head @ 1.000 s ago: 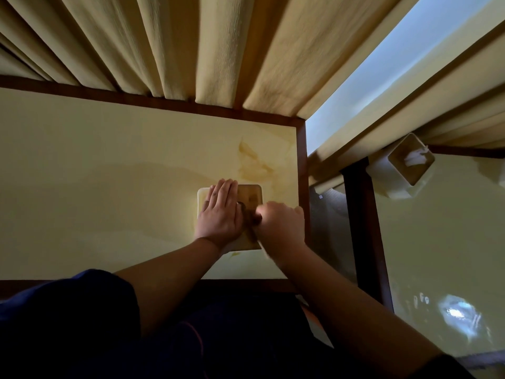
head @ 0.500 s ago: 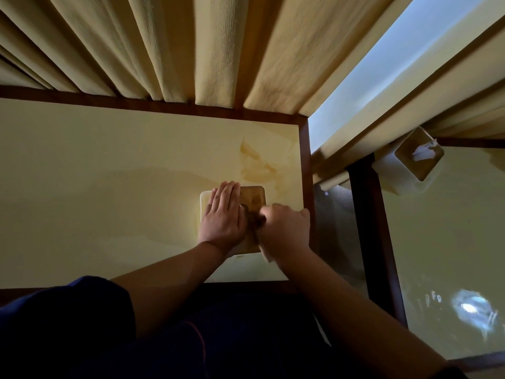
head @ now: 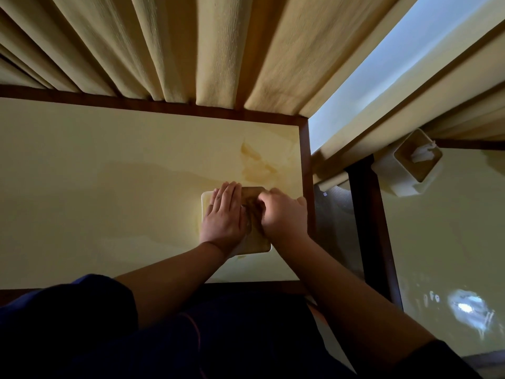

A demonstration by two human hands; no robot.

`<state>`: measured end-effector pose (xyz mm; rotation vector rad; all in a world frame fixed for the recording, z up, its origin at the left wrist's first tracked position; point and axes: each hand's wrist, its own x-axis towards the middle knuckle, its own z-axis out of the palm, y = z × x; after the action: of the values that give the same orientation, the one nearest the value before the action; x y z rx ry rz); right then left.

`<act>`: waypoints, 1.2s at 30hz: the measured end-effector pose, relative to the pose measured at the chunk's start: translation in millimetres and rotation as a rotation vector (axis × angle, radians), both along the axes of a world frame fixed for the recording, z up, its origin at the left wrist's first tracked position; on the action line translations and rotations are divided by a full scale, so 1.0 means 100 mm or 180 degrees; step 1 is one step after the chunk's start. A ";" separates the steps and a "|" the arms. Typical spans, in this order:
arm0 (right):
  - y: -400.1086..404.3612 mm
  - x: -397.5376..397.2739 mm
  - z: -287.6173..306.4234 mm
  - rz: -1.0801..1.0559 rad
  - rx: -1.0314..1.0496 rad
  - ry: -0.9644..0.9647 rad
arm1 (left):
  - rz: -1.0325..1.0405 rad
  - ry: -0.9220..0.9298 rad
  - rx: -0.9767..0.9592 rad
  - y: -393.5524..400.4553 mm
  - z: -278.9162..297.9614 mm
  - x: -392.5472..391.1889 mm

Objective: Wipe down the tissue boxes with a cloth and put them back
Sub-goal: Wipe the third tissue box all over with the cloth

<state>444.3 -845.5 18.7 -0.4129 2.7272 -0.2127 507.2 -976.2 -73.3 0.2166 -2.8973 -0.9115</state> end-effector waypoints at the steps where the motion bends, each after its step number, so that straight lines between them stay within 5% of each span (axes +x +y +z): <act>1: 0.04 0.08 0.00 0.0031 -0.0033 0.0013 | 0.0005 -0.0017 0.0016 0.00 0.01 0.00; 10: 0.48 0.77 -0.13 0.0473 -0.0082 0.0143 | -0.0065 -0.0203 -0.0018 -0.01 0.03 0.00; 24: 0.21 0.36 -0.16 0.0181 -0.0038 0.0409 | -0.0119 -0.0283 0.0044 -0.02 0.06 0.00; 31: 0.66 0.55 -0.12 0.0609 -0.0911 0.0641 | -0.1130 -0.0057 -0.0470 -0.34 0.10 -0.12; 36: 0.89 0.67 -0.11 0.0485 -0.1019 0.0945 | 0.0328 -0.0866 -0.0020 -0.06 0.44 0.10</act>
<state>510.9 -756.4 7.3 -0.7949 2.9356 -0.5936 517.0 -982.3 -29.7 0.5228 -3.0965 -0.9208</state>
